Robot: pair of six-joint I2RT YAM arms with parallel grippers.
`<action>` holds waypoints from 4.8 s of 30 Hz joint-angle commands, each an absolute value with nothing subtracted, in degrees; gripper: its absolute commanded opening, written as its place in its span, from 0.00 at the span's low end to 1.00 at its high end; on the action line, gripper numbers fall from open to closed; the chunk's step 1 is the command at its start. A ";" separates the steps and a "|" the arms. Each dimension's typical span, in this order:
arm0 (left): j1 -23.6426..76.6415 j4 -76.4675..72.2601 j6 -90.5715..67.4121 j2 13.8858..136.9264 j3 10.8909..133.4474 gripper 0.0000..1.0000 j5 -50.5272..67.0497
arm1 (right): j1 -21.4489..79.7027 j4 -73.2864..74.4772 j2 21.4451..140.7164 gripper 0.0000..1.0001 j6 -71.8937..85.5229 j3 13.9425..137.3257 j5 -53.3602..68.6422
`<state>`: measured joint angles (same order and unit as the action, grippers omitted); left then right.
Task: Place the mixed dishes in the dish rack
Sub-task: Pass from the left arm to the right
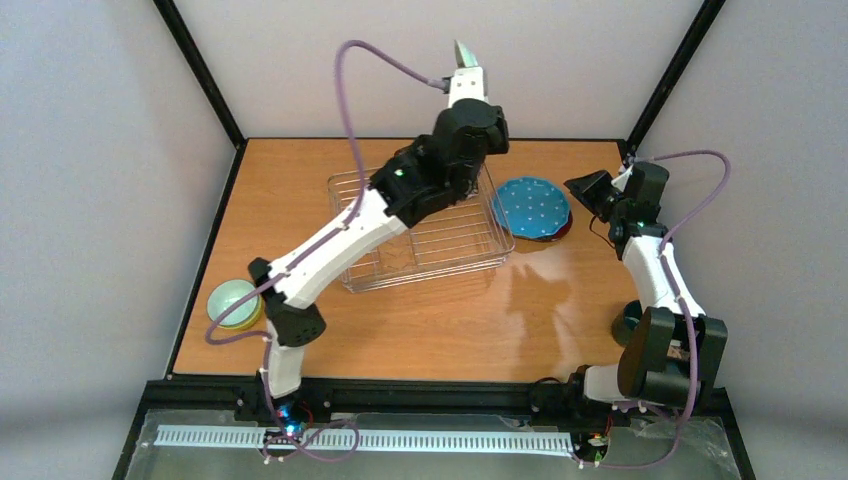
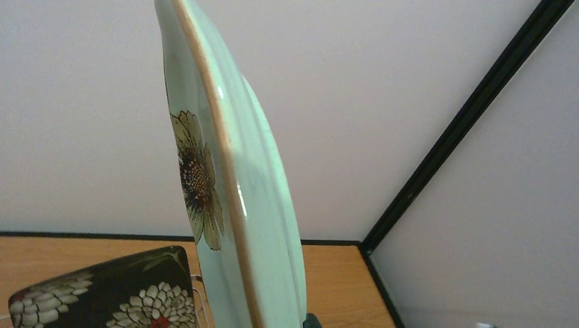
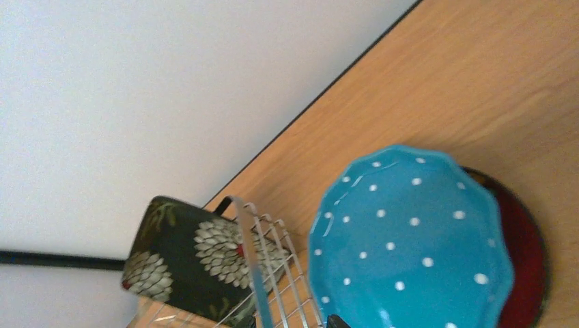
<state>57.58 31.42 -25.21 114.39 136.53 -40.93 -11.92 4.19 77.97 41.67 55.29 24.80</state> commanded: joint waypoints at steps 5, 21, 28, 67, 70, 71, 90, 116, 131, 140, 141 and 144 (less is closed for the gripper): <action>55.51 32.61 -45.29 102.07 131.45 0.00 -33.58 | -12.05 -7.63 79.45 0.59 42.95 54.22 39.90; 42.86 24.97 -75.82 93.97 113.01 0.00 -6.10 | -8.80 -21.57 86.15 0.64 55.86 58.35 59.33; 38.71 13.04 -81.73 89.80 101.02 0.00 4.41 | -5.79 -24.43 89.32 0.76 63.63 59.67 61.36; 33.93 13.44 -113.20 87.38 94.00 0.00 7.06 | 13.61 21.00 69.03 0.74 -8.29 77.54 30.72; 33.93 13.99 -113.47 87.54 94.32 0.00 7.11 | 14.97 22.05 68.32 0.74 -9.89 77.42 30.07; 33.93 13.98 -113.68 87.68 94.57 0.00 7.23 | 15.40 22.37 68.23 0.74 -10.37 77.43 29.82; 33.93 17.63 -112.90 90.57 99.33 0.00 13.88 | 22.31 22.92 69.17 0.74 -16.93 77.86 17.99; 33.93 18.07 -109.51 96.68 108.56 0.00 27.64 | 24.70 16.43 79.38 0.75 -20.92 79.80 13.91; 33.38 20.34 -106.13 100.02 112.24 0.00 32.44 | 24.74 13.46 82.98 0.62 -23.34 80.39 11.50; 31.80 20.35 -104.42 99.99 112.78 0.00 31.31 | 24.69 13.82 83.96 0.11 -22.55 80.68 11.14; 31.74 20.20 -104.08 100.06 112.80 0.00 31.21 | 24.70 13.80 83.88 0.06 -22.40 80.68 11.16; 31.35 19.87 -103.02 100.60 113.11 0.00 31.19 | 24.71 13.90 83.85 0.02 -21.75 80.71 11.41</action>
<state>31.22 28.42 -102.26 101.19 108.27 28.45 24.77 17.34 82.89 -29.69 79.35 14.00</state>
